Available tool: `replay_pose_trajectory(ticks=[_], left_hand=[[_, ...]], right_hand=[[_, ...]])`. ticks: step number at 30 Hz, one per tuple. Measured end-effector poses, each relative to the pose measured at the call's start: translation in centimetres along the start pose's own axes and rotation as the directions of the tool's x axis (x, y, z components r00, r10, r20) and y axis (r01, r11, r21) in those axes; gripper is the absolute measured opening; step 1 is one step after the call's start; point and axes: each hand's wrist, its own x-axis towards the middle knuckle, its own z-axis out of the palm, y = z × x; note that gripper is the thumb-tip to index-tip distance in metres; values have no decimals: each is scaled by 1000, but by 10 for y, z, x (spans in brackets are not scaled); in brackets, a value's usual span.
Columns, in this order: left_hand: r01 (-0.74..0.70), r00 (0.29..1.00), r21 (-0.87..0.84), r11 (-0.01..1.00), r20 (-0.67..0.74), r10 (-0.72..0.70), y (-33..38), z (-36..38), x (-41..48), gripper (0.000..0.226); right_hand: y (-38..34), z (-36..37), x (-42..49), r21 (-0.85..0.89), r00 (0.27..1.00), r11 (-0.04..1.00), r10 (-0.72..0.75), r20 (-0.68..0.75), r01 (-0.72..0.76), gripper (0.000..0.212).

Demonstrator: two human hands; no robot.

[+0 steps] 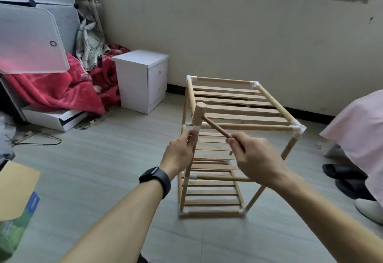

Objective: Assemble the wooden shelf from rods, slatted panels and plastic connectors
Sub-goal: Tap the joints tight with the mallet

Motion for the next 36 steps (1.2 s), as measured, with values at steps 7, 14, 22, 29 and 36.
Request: replay_pose_trajectory(ticks=[7, 14, 22, 29, 36], left_hand=[[-13, 1000, 0, 1000, 2, 13, 1, 0, -2, 27], [-19, 1000, 24, 1000, 8, 19, 0, 0, -1, 33], [91, 981, -24, 996, 176, -86, -6, 6, -7, 41], [214, 928, 31, 976, 305, -213, -20, 16, -4, 51], [233, 925, 62, 971, 293, -241, -25, 17, 2, 54]], right_hand=[[-5, 2, 2, -95, 999, 995, -33, -30, 30, 25], [-3, 2, -6, -58, 992, 998, -38, -116, 31, 25], [26, 5, -19, 183, 949, 975, 175, -262, -130, 21], [106, -8, -16, 525, 646, 732, 659, -385, -434, 33], [173, -4, -25, 620, 541, 549, 809, -228, -560, 30]])
